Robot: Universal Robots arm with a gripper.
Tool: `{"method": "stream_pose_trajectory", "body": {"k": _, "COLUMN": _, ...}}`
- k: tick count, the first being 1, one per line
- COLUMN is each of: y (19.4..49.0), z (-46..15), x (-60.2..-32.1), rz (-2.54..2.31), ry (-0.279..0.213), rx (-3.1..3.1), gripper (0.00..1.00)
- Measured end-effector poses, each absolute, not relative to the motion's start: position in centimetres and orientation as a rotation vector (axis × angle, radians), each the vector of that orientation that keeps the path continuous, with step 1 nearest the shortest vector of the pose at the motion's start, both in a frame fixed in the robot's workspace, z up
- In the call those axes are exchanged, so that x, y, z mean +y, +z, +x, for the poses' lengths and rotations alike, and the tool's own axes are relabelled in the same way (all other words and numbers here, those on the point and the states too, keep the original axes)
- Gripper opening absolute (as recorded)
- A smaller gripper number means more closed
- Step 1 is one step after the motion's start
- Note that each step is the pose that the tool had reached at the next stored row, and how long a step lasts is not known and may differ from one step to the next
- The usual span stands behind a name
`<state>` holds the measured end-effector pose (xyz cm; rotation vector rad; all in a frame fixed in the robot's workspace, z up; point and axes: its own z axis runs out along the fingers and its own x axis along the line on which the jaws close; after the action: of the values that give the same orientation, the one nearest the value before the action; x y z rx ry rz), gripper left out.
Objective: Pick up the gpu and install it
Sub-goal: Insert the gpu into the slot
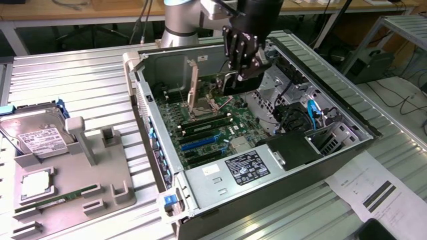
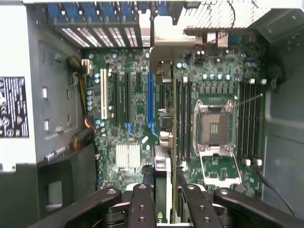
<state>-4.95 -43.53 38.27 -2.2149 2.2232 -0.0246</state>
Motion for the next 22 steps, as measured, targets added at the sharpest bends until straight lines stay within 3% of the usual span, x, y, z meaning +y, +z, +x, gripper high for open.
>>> {"method": "stream_pose_trajectory", "body": {"k": 12, "y": 37.1, "z": -7.8, "x": -43.5, "rz": -2.191, "ry": -0.076, "rx": 2.199, "gripper": 0.27}}
{"method": "stream_pose_trajectory", "body": {"k": 16, "y": 36.9, "z": -7.8, "x": -44.2, "rz": -2.171, "ry": -0.033, "rx": 2.181, "gripper": 0.27}}
{"method": "stream_pose_trajectory", "body": {"k": 22, "y": 36.1, "z": -8.1, "x": -44.3, "rz": -2.177, "ry": -0.017, "rx": 2.187, "gripper": 0.27}}
